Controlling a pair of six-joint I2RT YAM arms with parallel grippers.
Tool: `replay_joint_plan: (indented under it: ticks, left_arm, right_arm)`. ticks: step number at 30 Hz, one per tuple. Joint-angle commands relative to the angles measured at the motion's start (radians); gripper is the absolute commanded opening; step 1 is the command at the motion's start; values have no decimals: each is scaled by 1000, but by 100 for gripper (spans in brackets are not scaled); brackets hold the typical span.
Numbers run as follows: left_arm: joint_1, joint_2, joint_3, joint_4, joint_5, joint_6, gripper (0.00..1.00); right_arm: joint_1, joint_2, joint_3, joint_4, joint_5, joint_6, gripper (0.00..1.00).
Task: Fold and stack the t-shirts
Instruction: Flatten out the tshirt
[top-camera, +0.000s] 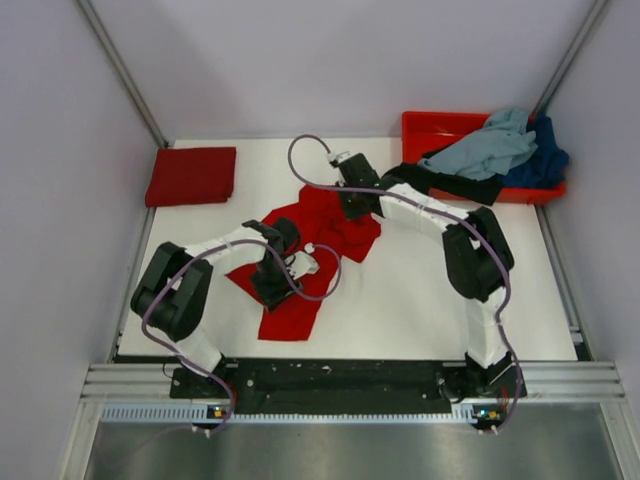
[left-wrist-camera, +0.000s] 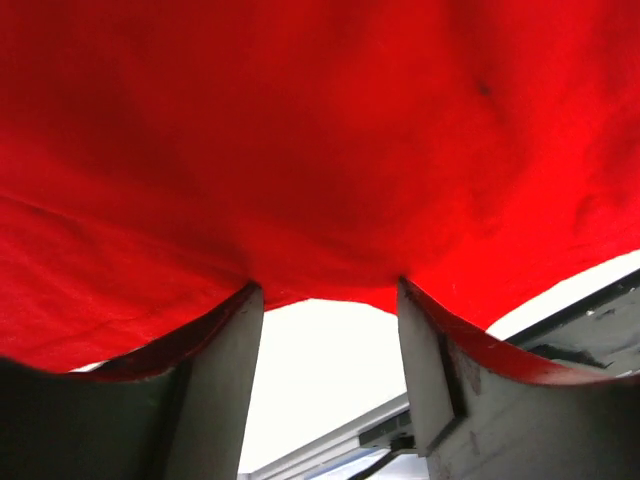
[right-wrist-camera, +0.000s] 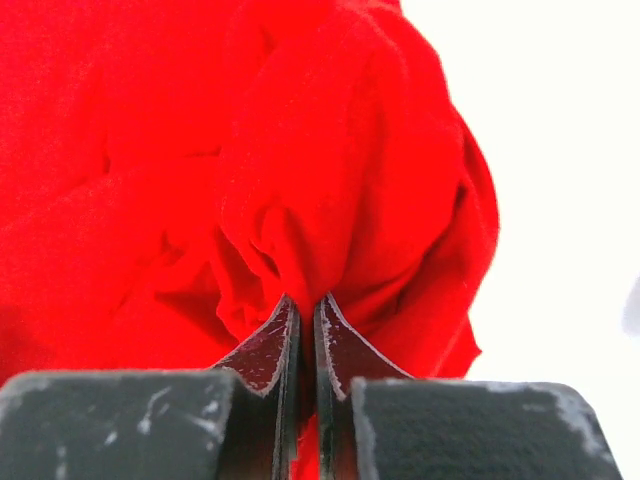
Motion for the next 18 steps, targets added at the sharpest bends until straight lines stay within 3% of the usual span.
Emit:
replay_joint_plan:
  ticks: [1,4,5,13,18]
  left_arm:
    - [0,82,3,61,-37,-29,52]
    - [1,110,1,77,-77,-29,19]
    - [3,110,0,82,-99,-29,2]
    - [104,-42,69,137,-379,16,0]
    - [256,-165,248,160,-415,66,0]
  right_arm:
    - [-28,-235,-51,8,33,12,0]
    - [-56,-326,-102,8,18,25,0]
    - [-70,-360,-117,8,6,32,0]
    - [-191,-575,-205,11,-83,61,0]
    - [-220,-719,-212,11,-115,24,0]
